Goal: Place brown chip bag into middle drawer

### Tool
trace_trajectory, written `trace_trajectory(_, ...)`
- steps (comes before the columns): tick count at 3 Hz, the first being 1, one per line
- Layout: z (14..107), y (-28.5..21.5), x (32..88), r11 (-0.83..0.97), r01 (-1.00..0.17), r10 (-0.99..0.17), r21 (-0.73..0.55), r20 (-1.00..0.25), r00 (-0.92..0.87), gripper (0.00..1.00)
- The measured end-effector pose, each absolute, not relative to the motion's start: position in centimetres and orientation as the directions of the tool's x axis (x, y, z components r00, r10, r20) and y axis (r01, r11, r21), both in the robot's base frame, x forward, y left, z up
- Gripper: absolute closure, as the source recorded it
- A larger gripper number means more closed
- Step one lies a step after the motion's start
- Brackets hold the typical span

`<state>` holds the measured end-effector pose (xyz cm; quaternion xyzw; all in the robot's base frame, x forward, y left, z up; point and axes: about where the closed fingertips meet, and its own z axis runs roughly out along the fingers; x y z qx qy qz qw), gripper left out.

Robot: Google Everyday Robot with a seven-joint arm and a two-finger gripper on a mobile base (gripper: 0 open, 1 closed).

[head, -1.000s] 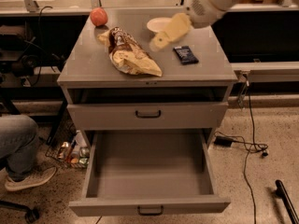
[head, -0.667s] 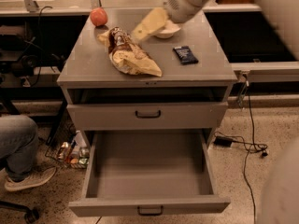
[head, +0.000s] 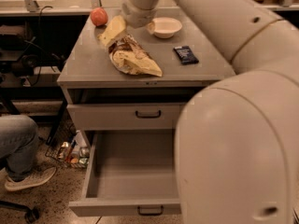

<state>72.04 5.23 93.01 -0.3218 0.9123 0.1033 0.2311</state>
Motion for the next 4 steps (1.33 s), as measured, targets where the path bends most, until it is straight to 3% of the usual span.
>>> trace_trajectory(1,90.6,9.1,73.3,0.774,-0.633,-0.571,0.016,-0.414,-0.709,0.11)
trace_trajectory(3,89.6,9.5,73.8,0.789,-0.614,-0.560,0.006,-0.405,-0.723,0.57)
trace_trajectory(4,90.9,7.1,72.5,0.766,-0.643,-0.570,-0.019,-0.481,-0.666,0.80)
